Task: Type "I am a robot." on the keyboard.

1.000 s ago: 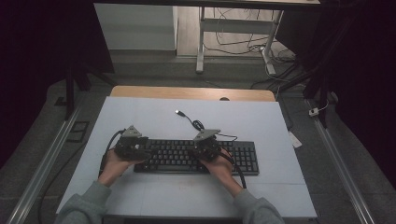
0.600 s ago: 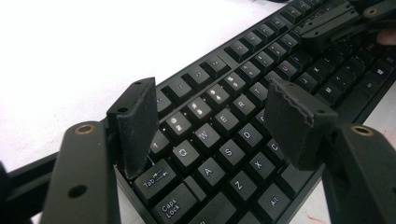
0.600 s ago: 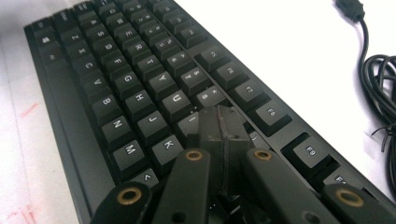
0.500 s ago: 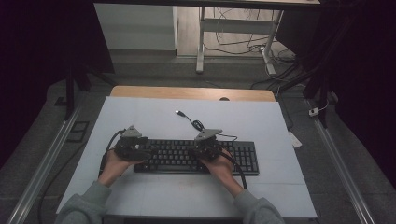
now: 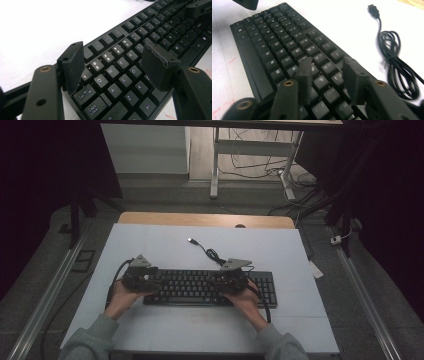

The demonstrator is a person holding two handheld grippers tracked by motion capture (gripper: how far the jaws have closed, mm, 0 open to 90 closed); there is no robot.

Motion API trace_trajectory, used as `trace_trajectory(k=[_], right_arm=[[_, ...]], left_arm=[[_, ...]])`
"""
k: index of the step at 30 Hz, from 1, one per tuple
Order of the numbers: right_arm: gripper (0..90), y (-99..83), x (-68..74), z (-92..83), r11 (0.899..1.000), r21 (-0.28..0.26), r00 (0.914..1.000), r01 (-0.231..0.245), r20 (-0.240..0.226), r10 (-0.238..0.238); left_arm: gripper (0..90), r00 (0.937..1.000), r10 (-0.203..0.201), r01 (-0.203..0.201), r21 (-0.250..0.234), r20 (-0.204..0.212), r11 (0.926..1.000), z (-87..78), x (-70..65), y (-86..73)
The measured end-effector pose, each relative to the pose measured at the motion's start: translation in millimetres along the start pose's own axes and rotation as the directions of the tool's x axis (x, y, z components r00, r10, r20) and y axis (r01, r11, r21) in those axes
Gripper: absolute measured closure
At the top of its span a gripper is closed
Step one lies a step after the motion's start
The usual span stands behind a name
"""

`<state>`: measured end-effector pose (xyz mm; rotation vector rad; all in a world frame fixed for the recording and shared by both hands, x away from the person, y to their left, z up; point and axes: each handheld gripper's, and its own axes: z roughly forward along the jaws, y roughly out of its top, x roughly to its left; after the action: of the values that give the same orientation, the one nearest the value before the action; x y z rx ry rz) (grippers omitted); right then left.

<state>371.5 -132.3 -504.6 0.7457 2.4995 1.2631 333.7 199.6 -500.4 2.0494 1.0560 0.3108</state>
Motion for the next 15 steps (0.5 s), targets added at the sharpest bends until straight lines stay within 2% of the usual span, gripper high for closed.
trace_trajectory(k=[9,15], right_arm=[[50.8,-9.8,-4.2,-20.0,0.999,-0.043,1.0,-0.007,-0.005,0.007],[49.6,-19.3,-4.5,-33.5,0.999,-0.038,1.0,-0.005,0.0,0.005]], left_arm=[[34.5,1.0,-0.002,0.002,0.0,-0.001,1.0,1.0,0.0,0.0],[34.4,1.0,-0.003,0.003,0.001,-0.001,1.0,0.6,0.4,-0.1]])
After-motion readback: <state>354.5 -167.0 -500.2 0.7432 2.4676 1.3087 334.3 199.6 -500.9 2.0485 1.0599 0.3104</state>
